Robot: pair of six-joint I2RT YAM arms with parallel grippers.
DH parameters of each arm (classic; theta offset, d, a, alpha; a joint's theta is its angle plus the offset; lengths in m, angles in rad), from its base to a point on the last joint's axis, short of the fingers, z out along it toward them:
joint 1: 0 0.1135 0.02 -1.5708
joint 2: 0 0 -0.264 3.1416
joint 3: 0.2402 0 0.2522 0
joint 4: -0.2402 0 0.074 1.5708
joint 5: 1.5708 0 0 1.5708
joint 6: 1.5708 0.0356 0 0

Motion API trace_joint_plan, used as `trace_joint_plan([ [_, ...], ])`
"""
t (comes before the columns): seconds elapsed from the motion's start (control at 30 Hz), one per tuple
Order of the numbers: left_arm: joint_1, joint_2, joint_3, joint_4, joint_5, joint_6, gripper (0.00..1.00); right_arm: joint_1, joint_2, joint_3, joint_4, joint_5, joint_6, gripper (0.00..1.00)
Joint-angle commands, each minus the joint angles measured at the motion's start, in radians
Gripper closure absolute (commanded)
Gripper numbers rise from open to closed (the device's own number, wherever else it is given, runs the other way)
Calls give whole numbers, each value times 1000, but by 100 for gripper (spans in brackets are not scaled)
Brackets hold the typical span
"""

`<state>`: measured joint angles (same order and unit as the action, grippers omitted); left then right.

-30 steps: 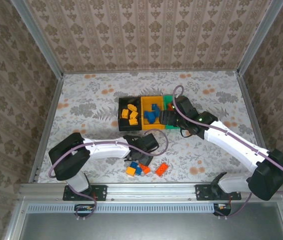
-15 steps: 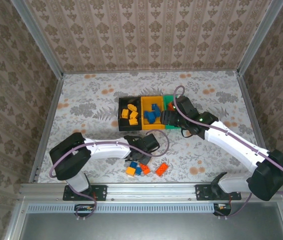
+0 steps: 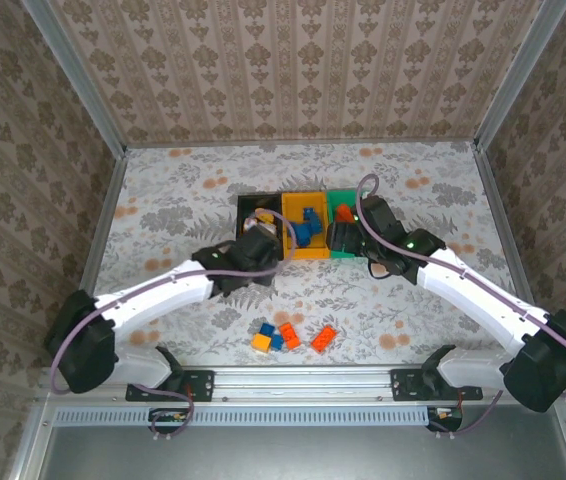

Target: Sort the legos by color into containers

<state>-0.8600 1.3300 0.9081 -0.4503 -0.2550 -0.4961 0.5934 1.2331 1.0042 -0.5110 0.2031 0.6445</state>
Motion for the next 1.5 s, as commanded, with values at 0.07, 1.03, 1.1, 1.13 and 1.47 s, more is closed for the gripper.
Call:
trace_joint_plan([
  [0.07,167,34,78,83,-2,38,61,-4,-14,-30,5,14,26,14],
  [1.03,39,29,118,41,117,7,0,21,-73,-119,-90,-154,-18,11],
  [1.1,-23,-29,57,16,117,-15,0,28,-76,-144,-99,-154,-25,11],
  [1.13,-59,-55,28,-1,114,-29,0,31,-82,-156,-100,-155,-25,11],
  [1.47,-385,39,22,-86,119,10,0,22,-152,-242,-106,-44,31,11],
])
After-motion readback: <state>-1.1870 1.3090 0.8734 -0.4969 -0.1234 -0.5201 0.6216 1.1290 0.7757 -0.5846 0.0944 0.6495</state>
